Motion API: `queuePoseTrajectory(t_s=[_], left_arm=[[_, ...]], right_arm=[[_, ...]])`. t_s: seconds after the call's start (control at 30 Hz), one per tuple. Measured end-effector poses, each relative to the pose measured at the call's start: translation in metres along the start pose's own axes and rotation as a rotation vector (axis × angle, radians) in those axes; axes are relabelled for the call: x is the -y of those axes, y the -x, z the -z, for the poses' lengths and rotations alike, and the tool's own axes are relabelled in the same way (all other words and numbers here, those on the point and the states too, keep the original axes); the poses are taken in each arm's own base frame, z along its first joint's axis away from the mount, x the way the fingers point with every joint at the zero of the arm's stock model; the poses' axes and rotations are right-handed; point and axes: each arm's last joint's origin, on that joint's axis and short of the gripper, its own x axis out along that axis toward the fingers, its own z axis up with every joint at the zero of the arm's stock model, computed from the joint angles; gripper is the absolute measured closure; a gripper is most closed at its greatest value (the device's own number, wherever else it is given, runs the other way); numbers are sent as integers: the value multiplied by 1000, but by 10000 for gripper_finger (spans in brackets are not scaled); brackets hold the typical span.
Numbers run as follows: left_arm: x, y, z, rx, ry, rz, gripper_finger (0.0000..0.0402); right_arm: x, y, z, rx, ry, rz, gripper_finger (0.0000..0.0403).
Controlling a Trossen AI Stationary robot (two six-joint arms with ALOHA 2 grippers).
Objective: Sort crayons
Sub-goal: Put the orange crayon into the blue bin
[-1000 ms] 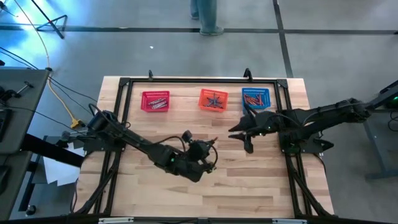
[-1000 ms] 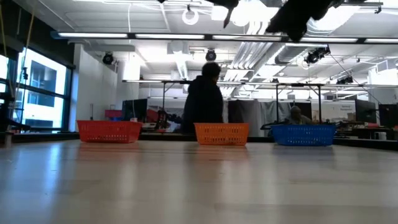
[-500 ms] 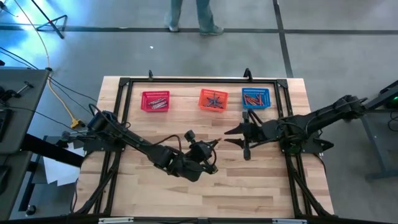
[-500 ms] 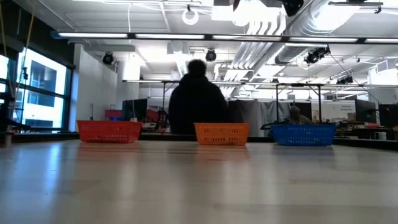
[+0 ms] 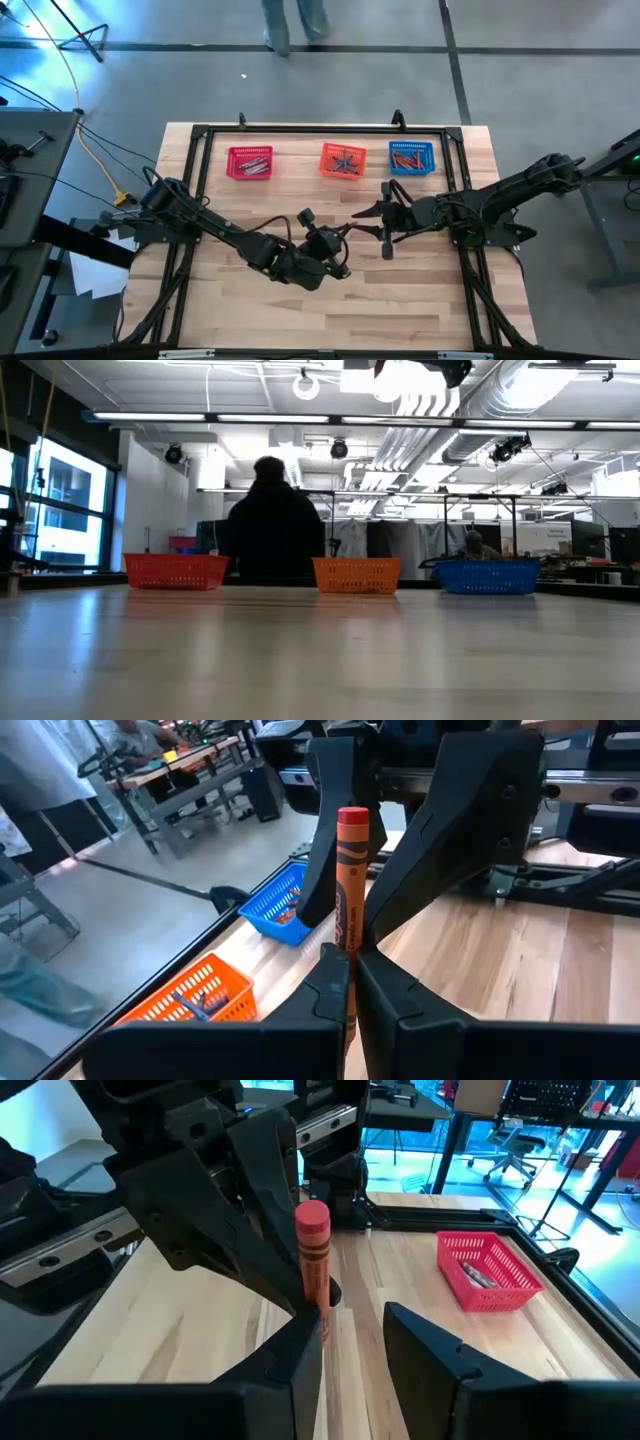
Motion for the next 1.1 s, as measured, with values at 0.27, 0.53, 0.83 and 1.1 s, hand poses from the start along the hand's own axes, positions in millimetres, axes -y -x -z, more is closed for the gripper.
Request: queuePoseTrajectory(t_s=[0.27, 0.53, 0.83, 1.1], left_arm=[[0, 0, 0, 3, 5, 0, 401], [0, 0, -1, 3, 7, 3, 401], [-2, -1, -1, 13, 13, -44, 401], [-1, -5, -6, 28, 40, 1, 402]], right_arm=[[0, 1, -1, 8, 1, -11, 295], [0, 3, -1, 4, 5, -17, 295], [7, 21, -6, -7, -20, -9, 295], [6, 19, -6, -6, -18, -13, 295]])
